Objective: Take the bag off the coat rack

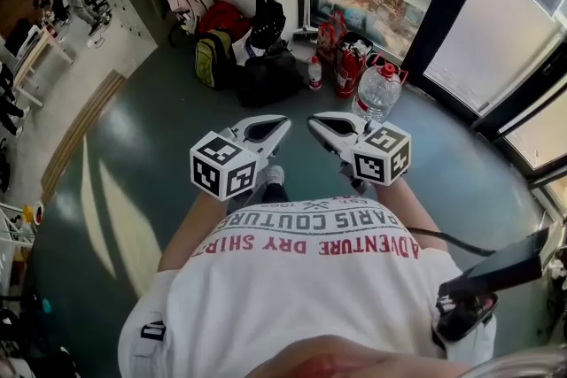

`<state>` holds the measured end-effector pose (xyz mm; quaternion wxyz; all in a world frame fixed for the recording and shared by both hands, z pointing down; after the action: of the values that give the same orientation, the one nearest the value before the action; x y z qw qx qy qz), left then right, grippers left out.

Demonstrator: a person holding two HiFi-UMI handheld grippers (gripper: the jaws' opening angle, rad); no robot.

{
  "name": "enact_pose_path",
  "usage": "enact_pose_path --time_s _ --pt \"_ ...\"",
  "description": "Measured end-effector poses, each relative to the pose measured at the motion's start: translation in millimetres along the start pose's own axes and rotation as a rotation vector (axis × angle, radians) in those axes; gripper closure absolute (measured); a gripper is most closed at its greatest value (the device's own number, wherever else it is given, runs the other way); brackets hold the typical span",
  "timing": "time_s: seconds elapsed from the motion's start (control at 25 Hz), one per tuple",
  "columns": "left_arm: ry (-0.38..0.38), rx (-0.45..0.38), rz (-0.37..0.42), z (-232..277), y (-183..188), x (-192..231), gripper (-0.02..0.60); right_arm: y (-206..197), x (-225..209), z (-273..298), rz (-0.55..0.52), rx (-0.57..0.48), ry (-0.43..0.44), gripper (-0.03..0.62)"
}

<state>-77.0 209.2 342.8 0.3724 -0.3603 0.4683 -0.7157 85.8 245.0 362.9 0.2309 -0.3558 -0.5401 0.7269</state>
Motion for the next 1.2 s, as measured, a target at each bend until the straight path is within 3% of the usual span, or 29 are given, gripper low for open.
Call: enact_pose_path --time_s 0.36,0.64,0.92,1.2 --pt "0.016 0.021 -0.092 81.0 34.6 220.5 0.58 39.6 -161.1 157.7 0.078 0.056 -0.01 0.594" --pt "0.044 0.007 -0.074 127.0 91.7 387.3 0.58 104.6 -273.1 279.9 0.042 0.052 -0.033 0.594" --pt "0.036 -0.015 -0.049 153.5 118.8 443.9 0.58 140.1 -320.4 319.2 0.008 0.007 -0.045 0.594" --pt "0.051 -0.016 -0.083 180.0 135.1 491.1 0.58 156.3 -361.7 357.5 0.015 0.037 -0.006 0.594"
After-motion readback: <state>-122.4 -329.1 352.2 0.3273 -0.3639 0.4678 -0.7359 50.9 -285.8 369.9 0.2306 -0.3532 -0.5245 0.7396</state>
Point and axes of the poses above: the fingertips, and each gripper's own axes: z forward along the fingers, x to its left, y out of its top, the point moved 8 cm from there along -z, backward along the fingers, and after that the axes turned 5 degrees about y, right-handed, at the moved point
